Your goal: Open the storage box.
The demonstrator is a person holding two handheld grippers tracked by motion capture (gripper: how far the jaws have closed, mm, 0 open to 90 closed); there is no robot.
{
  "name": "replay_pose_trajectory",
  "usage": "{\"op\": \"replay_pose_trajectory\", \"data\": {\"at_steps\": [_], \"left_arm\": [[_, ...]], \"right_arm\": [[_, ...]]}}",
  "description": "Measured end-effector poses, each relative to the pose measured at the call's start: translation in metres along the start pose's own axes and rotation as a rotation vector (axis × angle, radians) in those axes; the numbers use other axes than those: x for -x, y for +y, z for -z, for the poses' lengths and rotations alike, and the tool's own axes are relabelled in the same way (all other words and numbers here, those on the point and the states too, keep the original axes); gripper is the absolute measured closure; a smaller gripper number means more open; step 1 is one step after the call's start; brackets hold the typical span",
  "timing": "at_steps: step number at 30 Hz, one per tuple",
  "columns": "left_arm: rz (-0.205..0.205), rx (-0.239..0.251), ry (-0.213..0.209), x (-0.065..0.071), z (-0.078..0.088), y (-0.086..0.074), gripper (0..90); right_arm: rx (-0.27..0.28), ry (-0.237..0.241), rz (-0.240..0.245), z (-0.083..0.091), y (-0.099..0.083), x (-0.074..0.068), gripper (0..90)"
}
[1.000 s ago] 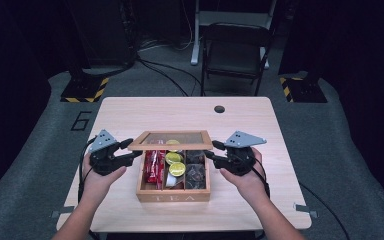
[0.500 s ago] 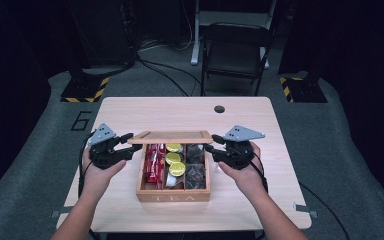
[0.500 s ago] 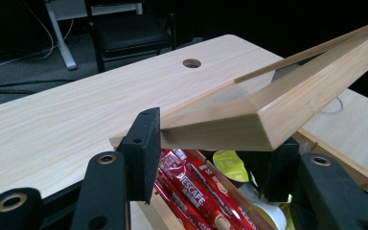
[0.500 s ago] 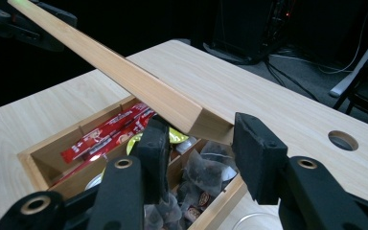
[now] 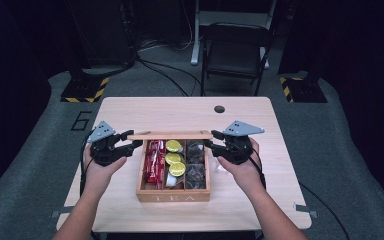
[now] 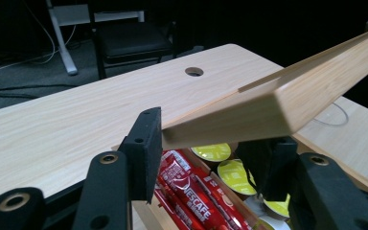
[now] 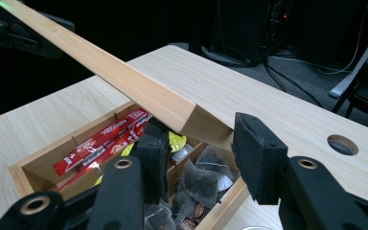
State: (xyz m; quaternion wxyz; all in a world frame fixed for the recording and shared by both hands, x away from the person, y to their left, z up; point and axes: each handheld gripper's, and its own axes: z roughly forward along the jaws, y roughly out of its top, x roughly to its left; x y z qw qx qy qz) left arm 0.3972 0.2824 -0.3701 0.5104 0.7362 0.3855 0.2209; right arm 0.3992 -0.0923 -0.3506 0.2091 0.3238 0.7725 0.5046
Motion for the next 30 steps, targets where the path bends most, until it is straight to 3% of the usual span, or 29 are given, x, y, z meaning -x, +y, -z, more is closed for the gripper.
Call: {"op": "replay_pose_trajectory", "data": {"at_steps": [5, 11, 20, 30], "left_arm": [[0.032, -0.008, 0.006, -0.005, -0.007, -0.006, 54.4], [0.043, -0.004, 0.012, -0.006, -0.009, -0.008, 56.4], [0.020, 0.006, 0.031, -0.004, -0.010, -0.009, 57.0], [0.029, 0.020, 0.026, -0.005, -0.011, -0.010, 57.0]], "right_arm": [[0.005, -0.006, -0.004, -0.001, 0.002, 0.001, 57.1], [0.001, -0.003, 0.002, -0.002, 0.001, 0.002, 56.7], [0.011, -0.006, -0.013, -0.002, 0.000, 0.000, 56.2], [-0.002, -0.020, -0.027, -0.001, -0.016, -0.005, 54.8]]}}
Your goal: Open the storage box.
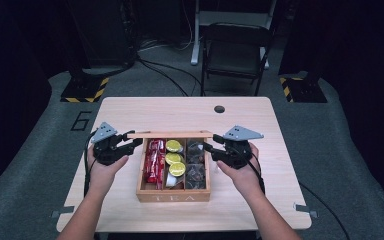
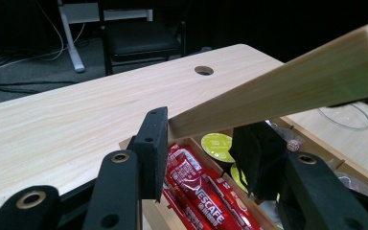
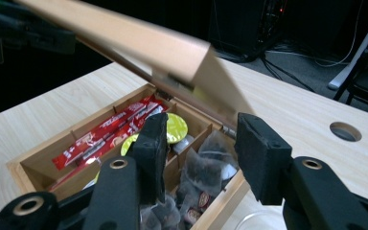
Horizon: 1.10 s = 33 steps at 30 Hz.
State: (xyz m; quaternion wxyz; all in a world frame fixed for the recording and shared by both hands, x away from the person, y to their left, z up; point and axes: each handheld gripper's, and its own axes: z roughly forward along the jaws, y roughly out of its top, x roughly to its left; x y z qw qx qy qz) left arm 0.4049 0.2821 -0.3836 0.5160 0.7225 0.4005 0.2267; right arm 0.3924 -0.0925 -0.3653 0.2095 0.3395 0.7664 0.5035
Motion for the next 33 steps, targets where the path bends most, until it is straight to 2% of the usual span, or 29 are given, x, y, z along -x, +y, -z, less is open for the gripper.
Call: {"op": "replay_pose_trajectory", "data": {"at_steps": [10, 17, 23, 33], "left_arm": [[0.005, 0.003, -0.005, -0.001, 0.000, 0.001, 57.1], [0.005, 0.002, -0.005, -0.001, 0.000, 0.001, 57.0], [0.005, 0.002, -0.006, -0.001, 0.000, 0.001, 57.0], [0.005, -0.001, -0.008, -0.001, 0.000, 0.000, 57.0]], "right_arm": [[-0.011, -0.002, -0.020, 0.003, -0.024, -0.007, 55.7], [-0.067, 0.023, -0.013, -0.007, -0.045, -0.015, 56.2], [-0.089, 0.051, -0.004, -0.016, -0.060, -0.021, 56.1], [-0.124, 0.084, 0.002, -0.027, -0.074, -0.031, 52.8]]}}
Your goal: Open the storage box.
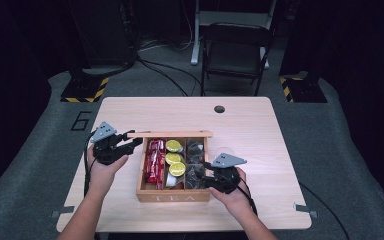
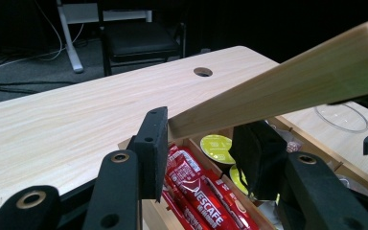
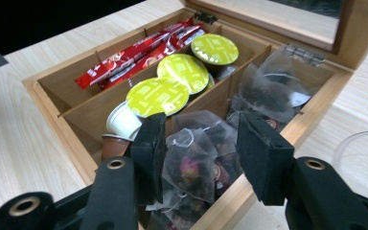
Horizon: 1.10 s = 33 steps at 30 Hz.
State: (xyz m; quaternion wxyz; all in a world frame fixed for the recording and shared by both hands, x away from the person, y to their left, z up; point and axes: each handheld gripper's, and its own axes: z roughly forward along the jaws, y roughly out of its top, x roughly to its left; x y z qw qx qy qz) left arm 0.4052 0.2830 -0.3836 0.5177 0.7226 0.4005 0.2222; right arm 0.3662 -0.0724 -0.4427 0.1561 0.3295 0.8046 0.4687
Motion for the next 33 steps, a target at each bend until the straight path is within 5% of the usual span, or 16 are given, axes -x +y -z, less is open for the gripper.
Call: {"op": "replay_pose_trajectory", "data": {"at_steps": [33], "left_arm": [[0.001, 0.000, 0.002, 0.001, 0.001, -0.003, 56.9]], "right_arm": [[-0.081, 0.024, -0.016, -0.031, -0.016, -0.005, 49.7]]}}
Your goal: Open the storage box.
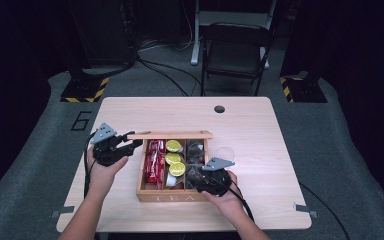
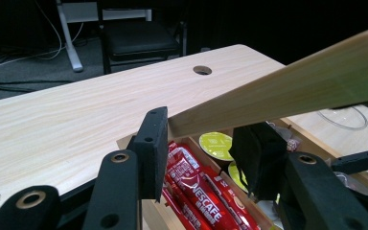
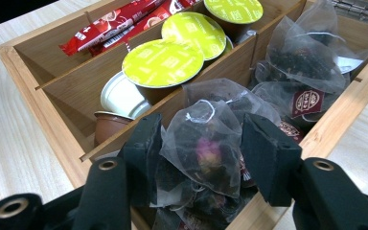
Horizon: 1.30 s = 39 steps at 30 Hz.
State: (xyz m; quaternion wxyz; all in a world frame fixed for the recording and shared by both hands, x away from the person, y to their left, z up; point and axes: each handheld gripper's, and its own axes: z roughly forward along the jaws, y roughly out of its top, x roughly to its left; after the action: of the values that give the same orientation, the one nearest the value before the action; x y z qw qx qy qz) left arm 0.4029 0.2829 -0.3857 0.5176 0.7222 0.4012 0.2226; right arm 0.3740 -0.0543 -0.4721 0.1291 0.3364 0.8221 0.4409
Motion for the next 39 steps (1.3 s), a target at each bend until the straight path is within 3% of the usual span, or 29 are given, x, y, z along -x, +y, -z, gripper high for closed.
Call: {"op": "replay_pose_trajectory", "data": {"at_steps": [19, 27, 39], "left_arm": [[0.002, -0.001, -0.003, 0.000, 0.000, 0.000, 56.9], [0.003, -0.001, -0.004, 0.000, 0.000, 0.000, 56.9], [0.005, 0.004, -0.002, 0.000, 0.000, 0.000, 56.9]], "right_arm": [[-0.038, -0.002, 0.026, -0.006, 0.001, -0.003, 66.7], [-0.027, 0.011, 0.031, -0.002, 0.002, -0.003, 73.1], [0.023, 0.020, 0.034, 0.009, 0.010, -0.003, 74.0]]}}
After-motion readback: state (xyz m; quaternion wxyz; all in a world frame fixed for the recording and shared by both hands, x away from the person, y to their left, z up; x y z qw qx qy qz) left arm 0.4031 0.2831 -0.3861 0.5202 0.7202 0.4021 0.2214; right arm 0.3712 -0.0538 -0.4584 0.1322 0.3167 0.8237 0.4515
